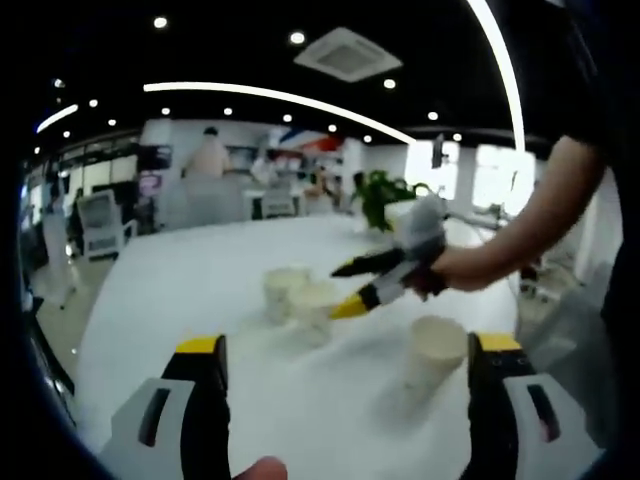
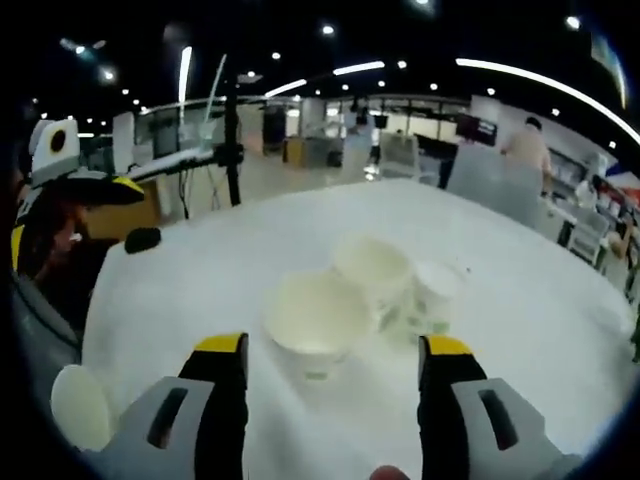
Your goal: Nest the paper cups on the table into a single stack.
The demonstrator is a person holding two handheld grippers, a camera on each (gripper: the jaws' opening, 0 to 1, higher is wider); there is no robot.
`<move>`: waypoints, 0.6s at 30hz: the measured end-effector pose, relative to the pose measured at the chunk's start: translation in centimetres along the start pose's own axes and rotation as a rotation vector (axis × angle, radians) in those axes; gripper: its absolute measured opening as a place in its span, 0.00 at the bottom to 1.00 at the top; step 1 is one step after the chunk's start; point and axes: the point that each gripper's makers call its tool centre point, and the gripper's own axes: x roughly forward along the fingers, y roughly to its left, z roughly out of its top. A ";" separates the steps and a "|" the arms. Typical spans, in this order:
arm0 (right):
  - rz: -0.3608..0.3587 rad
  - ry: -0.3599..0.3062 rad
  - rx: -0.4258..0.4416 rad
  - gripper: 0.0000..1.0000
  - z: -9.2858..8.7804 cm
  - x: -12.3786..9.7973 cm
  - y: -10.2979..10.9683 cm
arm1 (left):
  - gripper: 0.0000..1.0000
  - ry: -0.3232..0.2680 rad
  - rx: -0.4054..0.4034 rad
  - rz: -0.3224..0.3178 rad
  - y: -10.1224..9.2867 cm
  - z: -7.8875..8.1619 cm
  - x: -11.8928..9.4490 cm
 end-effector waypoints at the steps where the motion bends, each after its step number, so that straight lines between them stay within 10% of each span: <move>1: 0.005 -0.002 -0.027 0.62 0.1 0.2 0.2 | 0.98 0.003 -0.005 0.001 0.0 0.0 0.0; 18: 0.017 -0.041 -0.016 0.50 0.1 1.1 0.9 | 0.98 0.019 -0.012 0.030 0.1 -0.3 -0.8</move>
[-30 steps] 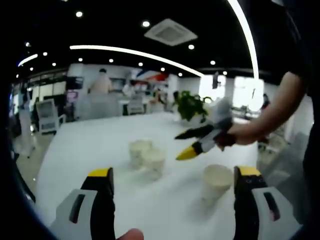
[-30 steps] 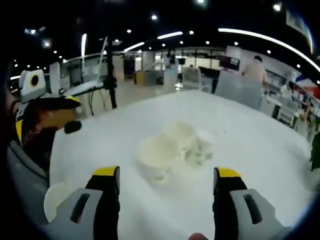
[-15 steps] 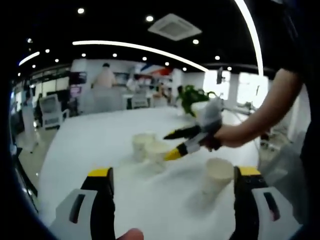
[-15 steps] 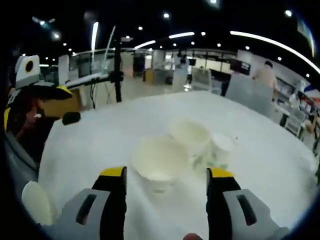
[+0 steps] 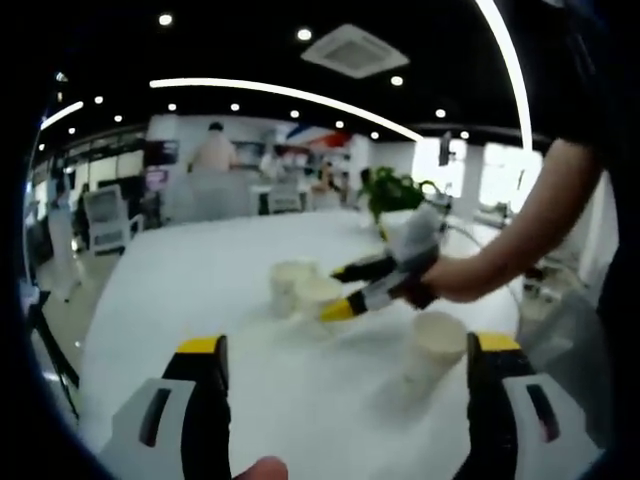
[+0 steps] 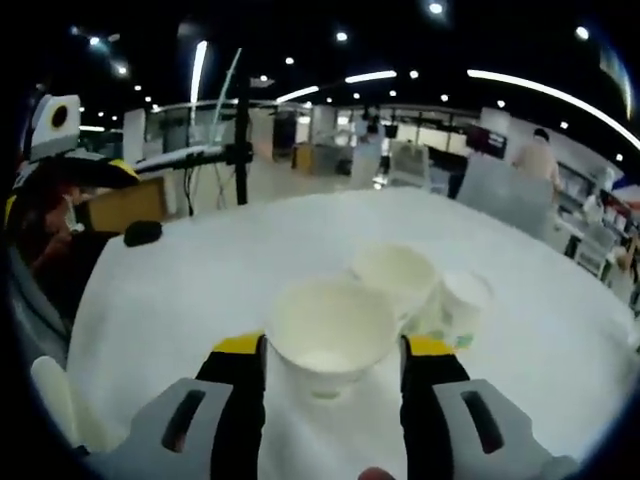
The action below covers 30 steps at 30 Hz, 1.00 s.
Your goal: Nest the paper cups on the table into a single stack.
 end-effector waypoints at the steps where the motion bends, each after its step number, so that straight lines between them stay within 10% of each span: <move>1: 0.007 -0.009 0.005 0.49 0.1 0.1 0.1 | 0.98 0.002 0.000 0.003 0.0 0.0 -0.1; 30: 0.012 -0.102 0.019 0.39 1.6 -0.8 -0.5 | 0.96 0.029 0.017 0.012 -0.3 -0.5 -1.0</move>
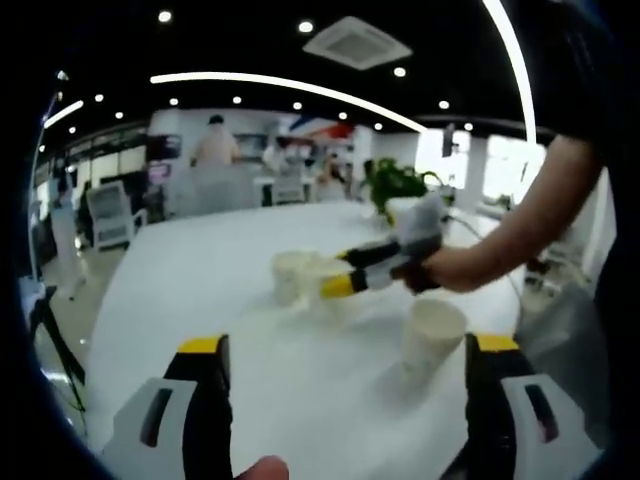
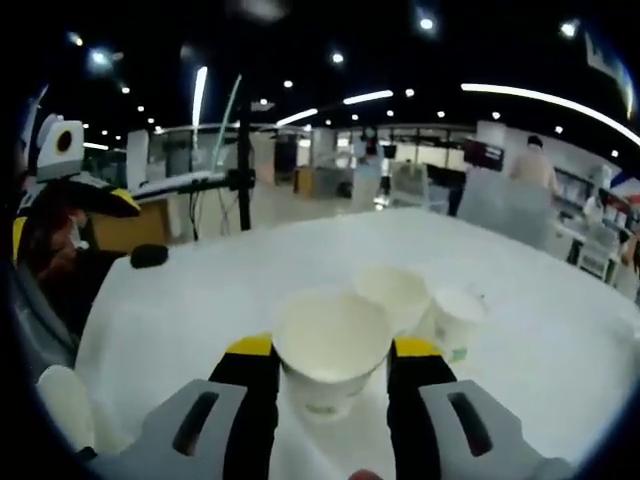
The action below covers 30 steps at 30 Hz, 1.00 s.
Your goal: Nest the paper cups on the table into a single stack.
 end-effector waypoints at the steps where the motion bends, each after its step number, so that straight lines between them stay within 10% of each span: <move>1: -0.001 -0.001 -0.001 0.39 0.1 -0.1 0.0 | 0.96 -0.001 -0.002 0.000 0.0 0.0 0.0; 30: -0.079 -0.132 -0.072 0.39 8.0 -8.7 0.0 | 0.96 -0.082 0.016 -0.016 0.6 2.8 0.6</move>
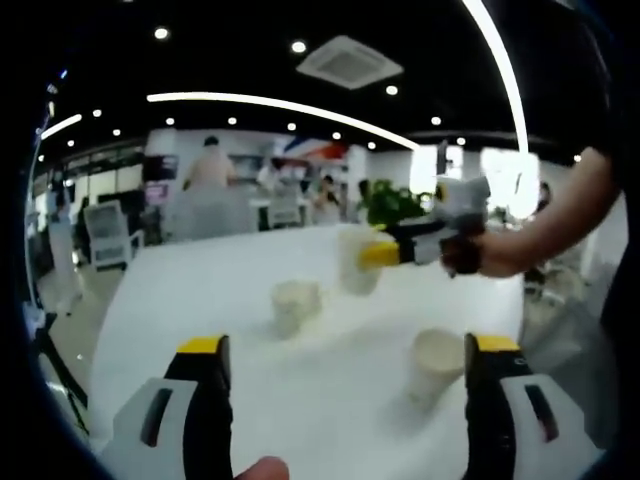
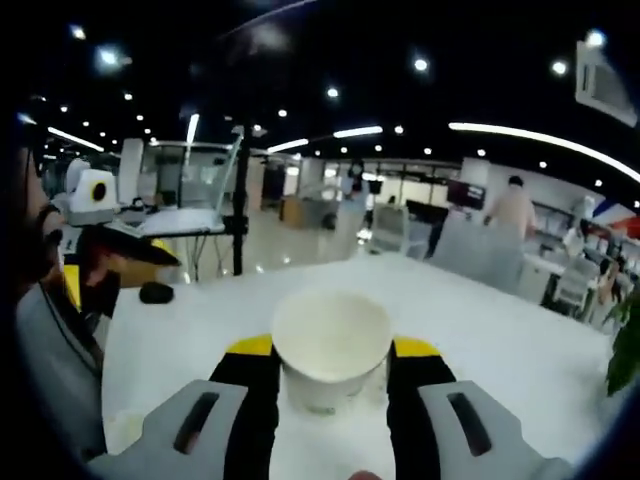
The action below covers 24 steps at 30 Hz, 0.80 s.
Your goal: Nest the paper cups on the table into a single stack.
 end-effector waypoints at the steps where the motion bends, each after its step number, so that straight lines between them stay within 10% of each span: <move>1: 0.000 -0.008 -0.004 0.39 0.4 -0.5 0.1 | 0.96 0.001 0.001 0.000 0.0 0.0 0.0; 15: 0.036 -0.104 -0.019 0.39 6.3 -5.1 3.0 | 0.94 -0.003 -0.001 -0.013 0.2 -0.2 -0.2; 24: 0.054 -0.110 -0.015 0.39 7.0 -7.1 5.1 | 0.94 -0.021 -0.011 -0.004 0.6 0.1 -0.6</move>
